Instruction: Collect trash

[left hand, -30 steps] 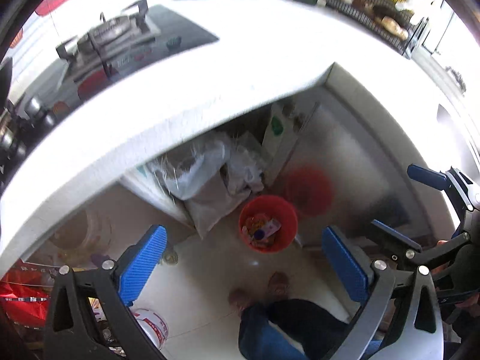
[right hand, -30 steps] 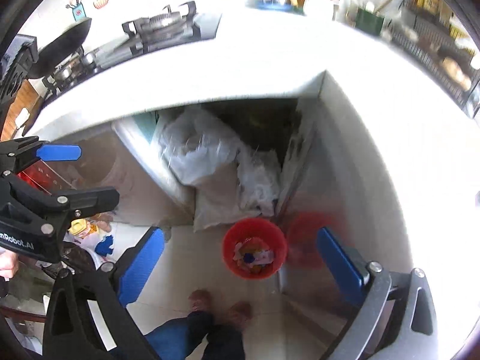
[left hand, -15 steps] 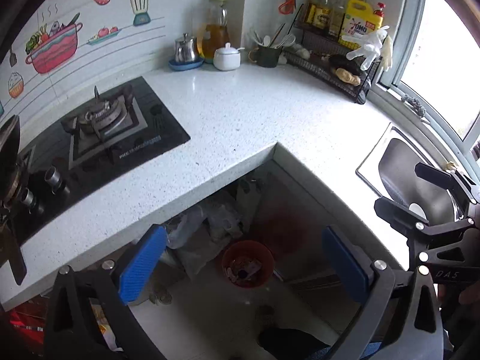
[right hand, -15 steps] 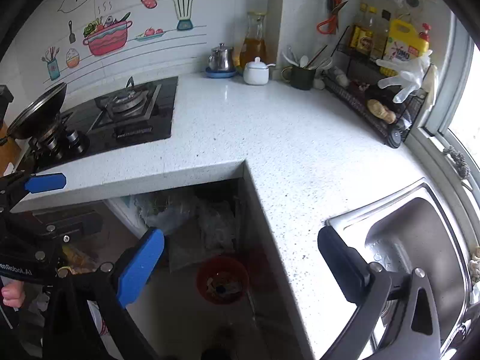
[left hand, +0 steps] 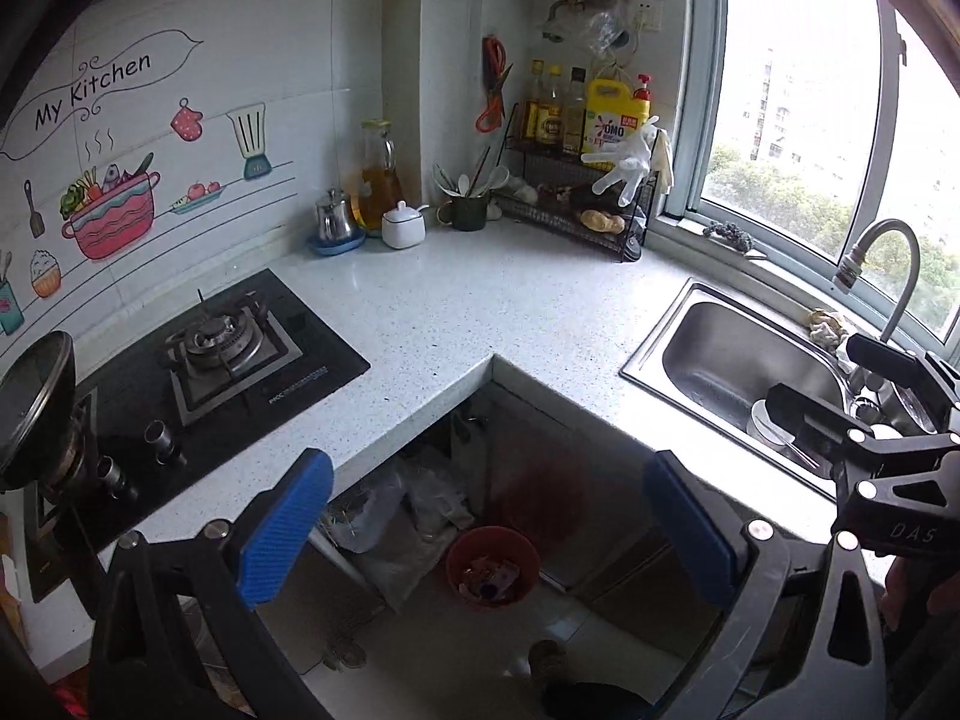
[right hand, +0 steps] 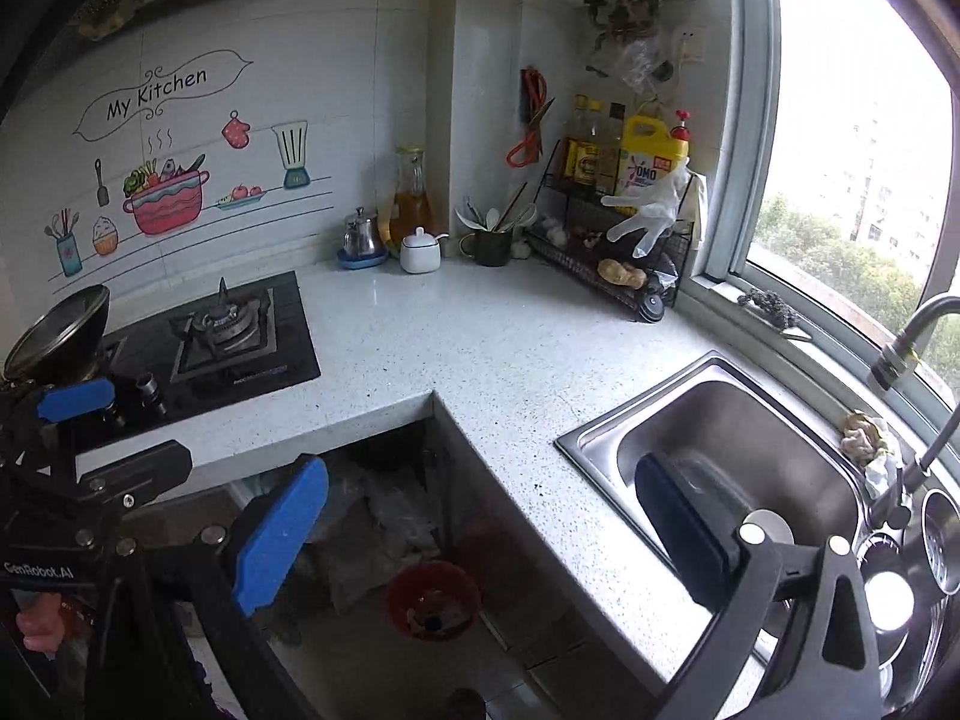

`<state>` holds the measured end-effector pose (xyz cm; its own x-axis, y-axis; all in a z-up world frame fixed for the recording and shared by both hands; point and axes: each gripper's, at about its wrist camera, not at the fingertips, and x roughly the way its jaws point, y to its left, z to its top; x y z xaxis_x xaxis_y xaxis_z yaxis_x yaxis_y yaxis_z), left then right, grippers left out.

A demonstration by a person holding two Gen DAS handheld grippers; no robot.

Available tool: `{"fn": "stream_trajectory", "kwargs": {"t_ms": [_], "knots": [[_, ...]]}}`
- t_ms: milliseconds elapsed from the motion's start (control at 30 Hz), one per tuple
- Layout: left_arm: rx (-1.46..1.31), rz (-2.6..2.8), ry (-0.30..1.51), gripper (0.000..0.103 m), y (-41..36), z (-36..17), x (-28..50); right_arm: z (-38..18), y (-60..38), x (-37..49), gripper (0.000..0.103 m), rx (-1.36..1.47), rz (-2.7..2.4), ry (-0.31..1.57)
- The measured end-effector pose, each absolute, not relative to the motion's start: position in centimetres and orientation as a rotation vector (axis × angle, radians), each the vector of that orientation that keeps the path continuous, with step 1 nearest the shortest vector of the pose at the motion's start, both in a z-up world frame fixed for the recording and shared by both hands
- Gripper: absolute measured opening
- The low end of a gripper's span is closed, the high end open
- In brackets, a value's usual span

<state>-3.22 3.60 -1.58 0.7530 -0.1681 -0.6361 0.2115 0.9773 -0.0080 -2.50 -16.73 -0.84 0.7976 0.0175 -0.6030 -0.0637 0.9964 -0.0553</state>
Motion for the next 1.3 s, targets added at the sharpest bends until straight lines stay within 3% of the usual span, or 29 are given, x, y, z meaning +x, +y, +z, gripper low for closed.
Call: {"fn": "stream_trajectory", "kwargs": {"t_ms": [667,1300], "knots": [[0.093,-0.215,0.650,0.103,3.7,-0.6,-11.1,0.0,-14.8,-9.6,0.102,-0.092,0.007,0.632],[0.077,-0.207,0.648,0.102,3.6,-0.4,-11.6,0.0,-14.0,-10.3,0.102,-0.107,0.006,0.640]]}}
